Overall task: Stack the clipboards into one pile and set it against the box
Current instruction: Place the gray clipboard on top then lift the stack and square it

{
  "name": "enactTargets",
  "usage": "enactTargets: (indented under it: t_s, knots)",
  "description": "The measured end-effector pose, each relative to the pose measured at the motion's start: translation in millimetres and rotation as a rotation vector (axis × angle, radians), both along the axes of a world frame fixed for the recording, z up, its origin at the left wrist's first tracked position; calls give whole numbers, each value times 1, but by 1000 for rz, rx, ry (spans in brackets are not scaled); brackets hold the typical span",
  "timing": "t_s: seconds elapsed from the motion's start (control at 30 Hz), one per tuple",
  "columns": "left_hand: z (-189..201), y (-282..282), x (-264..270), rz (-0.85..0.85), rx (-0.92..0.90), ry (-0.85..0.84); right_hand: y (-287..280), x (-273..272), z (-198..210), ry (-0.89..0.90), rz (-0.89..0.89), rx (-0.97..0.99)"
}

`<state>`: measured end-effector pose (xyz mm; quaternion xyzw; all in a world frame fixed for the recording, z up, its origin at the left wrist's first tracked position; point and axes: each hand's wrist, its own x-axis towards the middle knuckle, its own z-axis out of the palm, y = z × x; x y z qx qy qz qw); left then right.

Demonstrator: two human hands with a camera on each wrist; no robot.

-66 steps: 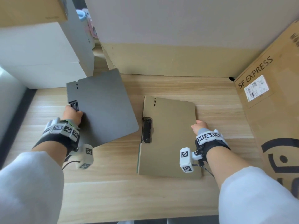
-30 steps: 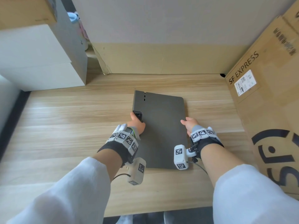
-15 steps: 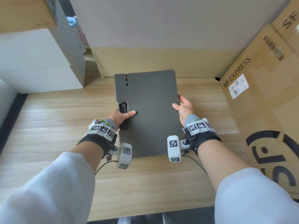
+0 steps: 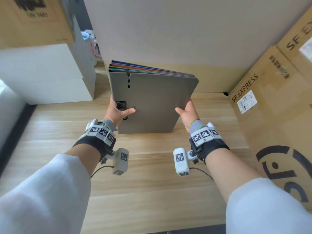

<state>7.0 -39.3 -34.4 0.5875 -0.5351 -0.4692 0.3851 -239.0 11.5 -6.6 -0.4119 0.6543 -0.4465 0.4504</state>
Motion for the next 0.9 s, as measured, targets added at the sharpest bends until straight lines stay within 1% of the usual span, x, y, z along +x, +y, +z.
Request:
enactTargets:
  t_s: [0.1,0.2,0.33,0.47,0.57,0.67,0.73,0.8,0.9]
  knots:
    - [-8,6,4,13,43,-10,4,9,-4,11,16,21]
    - [-23,9,4,24,85,-28,11,19,-14,36,-9,72]
    - [-39,9,3,0,61,-31,18,24,-30,98,-32,152]
    - [-39,1,3,-13,25,-3,9,32,-36,124,-106,186]
    - [-32,-7,3,-58,24,-50,4,31,-34,163,-152,187]
    - [-31,-17,-9,-105,149,-121,2,19,-32,184,-197,208]
    - [-36,-22,-24,-122,255,-185,0,6,-32,182,-221,260]
    - [-40,-24,-45,-144,371,-258,-4,-15,-33,181,-232,347]
    - [-43,-27,-86,-195,495,-349,-12,-56,-39,189,-255,440]
